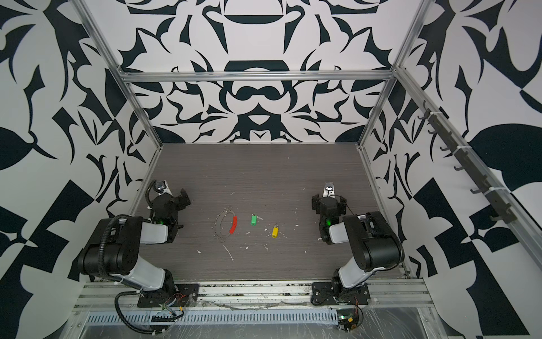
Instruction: Remove the keys from the keyring
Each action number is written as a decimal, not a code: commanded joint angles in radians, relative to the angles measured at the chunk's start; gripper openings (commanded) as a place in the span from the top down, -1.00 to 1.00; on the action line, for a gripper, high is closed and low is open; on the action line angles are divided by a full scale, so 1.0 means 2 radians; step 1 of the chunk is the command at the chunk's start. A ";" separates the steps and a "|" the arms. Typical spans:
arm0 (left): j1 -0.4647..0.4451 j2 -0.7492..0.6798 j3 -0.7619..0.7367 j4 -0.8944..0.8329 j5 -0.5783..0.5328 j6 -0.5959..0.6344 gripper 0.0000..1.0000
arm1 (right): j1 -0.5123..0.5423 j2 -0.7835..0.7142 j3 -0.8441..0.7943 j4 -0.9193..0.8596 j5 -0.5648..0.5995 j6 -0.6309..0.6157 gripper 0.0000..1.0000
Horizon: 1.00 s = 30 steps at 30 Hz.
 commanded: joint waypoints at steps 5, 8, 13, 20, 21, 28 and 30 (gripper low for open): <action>0.001 0.003 0.006 0.012 0.000 -0.001 -0.99 | -0.003 -0.009 0.008 0.016 0.016 0.018 -0.99; 0.001 0.004 0.006 0.012 0.000 -0.002 -0.99 | -0.003 -0.009 0.008 0.015 0.017 0.019 -0.99; 0.001 0.003 0.006 0.013 0.000 -0.002 -0.98 | -0.003 -0.010 0.008 0.015 0.017 0.018 -0.99; 0.001 0.003 0.006 0.012 0.001 -0.001 -0.98 | -0.003 -0.011 0.008 0.012 0.020 0.017 -0.99; 0.001 0.003 0.007 0.013 0.001 -0.001 -0.99 | -0.002 -0.011 0.008 0.012 0.020 0.017 -0.99; 0.001 0.003 0.006 0.012 0.001 -0.002 -0.99 | -0.002 -0.009 0.010 0.011 0.018 0.017 -0.99; 0.001 0.003 0.006 0.012 0.000 -0.002 -0.99 | -0.002 -0.011 0.007 0.013 0.018 0.016 -0.99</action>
